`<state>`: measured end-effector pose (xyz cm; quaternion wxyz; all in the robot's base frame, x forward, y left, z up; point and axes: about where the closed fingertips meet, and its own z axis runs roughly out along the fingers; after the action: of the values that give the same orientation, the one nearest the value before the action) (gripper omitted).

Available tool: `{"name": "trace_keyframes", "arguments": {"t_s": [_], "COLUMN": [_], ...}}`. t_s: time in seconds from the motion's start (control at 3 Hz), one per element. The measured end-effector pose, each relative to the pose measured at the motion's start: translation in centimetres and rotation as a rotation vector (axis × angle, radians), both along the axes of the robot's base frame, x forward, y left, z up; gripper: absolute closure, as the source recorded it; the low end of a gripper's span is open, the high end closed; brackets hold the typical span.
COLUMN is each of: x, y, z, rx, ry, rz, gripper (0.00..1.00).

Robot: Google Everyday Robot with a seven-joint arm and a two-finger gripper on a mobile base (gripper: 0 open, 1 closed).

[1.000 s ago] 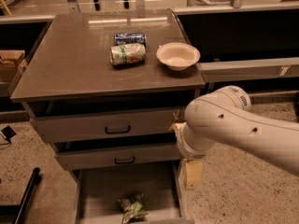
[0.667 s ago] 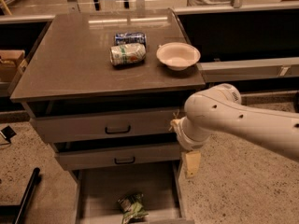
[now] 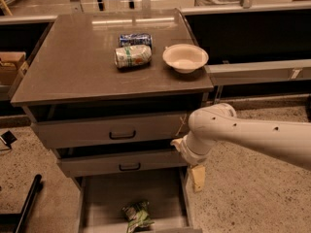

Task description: Pick green jalapeno chip bag from bottom drawer and place on counter

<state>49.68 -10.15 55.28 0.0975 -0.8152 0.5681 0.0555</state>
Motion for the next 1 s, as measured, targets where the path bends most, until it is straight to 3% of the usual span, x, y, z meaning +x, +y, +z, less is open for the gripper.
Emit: {"name": "trace_keyframes", "arguments": {"t_s": [0.33, 0.67, 1.0], "x": [-0.3, -1.3, -3.4], "y": [0.0, 3.7, 7.5], "z": [0.0, -4.3, -9.1], "rx": [0.001, 0.129, 0.316], "ry": [0.002, -0.011, -0.038], "rz": [0.014, 0.122, 0.211], "gripper": [0.0, 0.0, 0.0]}}
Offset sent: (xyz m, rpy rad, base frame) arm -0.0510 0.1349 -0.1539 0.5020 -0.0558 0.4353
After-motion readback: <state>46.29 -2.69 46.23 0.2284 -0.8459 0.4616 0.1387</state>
